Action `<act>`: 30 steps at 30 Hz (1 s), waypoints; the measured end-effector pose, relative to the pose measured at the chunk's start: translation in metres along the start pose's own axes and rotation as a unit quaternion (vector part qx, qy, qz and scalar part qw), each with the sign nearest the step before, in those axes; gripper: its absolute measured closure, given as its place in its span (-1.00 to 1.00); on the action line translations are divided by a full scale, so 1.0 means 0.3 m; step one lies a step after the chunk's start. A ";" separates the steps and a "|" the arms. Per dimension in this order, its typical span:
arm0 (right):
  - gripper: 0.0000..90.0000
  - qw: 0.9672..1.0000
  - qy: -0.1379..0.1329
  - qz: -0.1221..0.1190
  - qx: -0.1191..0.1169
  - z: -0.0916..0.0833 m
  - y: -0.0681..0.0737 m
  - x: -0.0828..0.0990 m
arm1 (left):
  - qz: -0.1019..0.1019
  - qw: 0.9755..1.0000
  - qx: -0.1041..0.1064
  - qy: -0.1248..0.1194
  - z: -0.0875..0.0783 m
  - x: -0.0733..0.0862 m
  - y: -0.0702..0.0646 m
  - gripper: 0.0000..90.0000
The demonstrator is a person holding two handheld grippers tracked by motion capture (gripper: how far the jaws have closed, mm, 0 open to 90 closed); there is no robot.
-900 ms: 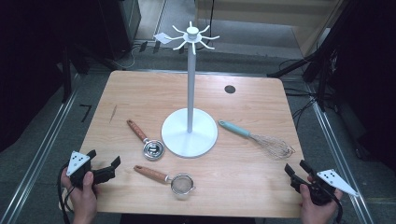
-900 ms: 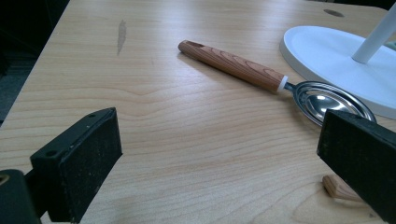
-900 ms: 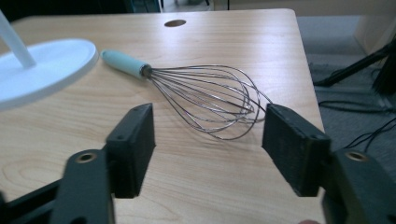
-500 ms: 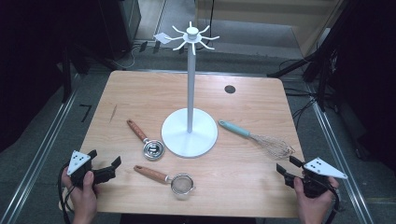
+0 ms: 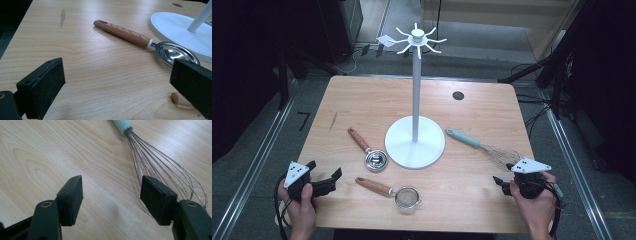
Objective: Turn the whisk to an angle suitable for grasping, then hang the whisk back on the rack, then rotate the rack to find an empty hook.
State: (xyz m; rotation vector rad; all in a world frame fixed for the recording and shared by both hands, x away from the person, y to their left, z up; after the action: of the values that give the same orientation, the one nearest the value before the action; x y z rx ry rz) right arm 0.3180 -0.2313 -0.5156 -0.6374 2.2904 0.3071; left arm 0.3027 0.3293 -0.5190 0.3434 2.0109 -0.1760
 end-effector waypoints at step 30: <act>-0.09 0.994 0.082 -0.071 0.008 0.101 -0.009 -0.167 | 0.000 1.000 -0.001 -0.002 -0.001 0.000 0.002 -1.00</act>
State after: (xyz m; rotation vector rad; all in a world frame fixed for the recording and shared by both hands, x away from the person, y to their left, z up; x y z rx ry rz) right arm 0.3681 -0.2040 -0.5018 -0.8400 2.3854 0.1740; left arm 0.3025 0.3298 -0.5188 0.3419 2.0078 -0.1742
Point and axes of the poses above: each handheld gripper's, and its own axes: z roughly forward along the jaws, x roughly out of its underside, y roughly to its left, the point moved 8 cm from there along z, roughly forward along the jaws, and after that the axes turned 10 degrees about z, right-handed, at the moved point
